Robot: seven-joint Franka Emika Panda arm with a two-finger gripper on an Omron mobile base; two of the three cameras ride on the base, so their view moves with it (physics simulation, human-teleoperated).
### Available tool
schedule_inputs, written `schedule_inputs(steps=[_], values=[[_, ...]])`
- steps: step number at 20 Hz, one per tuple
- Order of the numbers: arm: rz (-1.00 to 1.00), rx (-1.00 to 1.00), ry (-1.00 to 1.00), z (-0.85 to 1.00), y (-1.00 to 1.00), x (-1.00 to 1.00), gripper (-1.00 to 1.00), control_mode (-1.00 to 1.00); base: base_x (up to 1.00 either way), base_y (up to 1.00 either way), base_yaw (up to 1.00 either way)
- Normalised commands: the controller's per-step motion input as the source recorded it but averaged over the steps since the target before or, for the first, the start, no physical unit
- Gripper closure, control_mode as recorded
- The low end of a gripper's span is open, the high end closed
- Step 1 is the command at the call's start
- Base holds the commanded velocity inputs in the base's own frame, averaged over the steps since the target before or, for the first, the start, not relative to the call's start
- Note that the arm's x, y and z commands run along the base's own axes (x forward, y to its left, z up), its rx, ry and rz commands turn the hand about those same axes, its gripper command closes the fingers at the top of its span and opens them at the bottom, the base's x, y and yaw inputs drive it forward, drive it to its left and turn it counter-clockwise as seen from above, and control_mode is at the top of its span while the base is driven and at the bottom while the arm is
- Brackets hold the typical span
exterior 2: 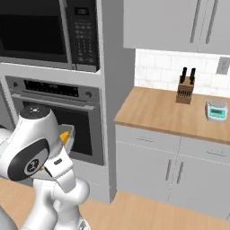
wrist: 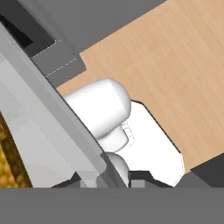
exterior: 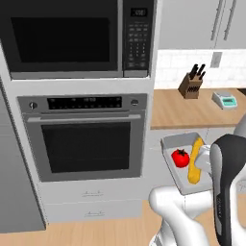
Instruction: Take the meat container that has the chicken drumstick and place it on the second highest rack of the freezer. Then take the vegetable container that has the tomato and corn and place it on the highest rack of the freezer.
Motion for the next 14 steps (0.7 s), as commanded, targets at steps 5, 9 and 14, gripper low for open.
schedule_inputs(steps=[5,9,14], values=[[0.00,0.00,0.00,0.00,0.00,0.00,1.00,1.00,-0.06,1.00,0.09],[0.00,0.00,0.00,0.00,0.00,0.00,1.00,1.00,0.00,1.00,0.16],[0.00,0.00,0.00,0.00,0.00,0.00,1.00,1.00,0.17,1.00,0.22]])
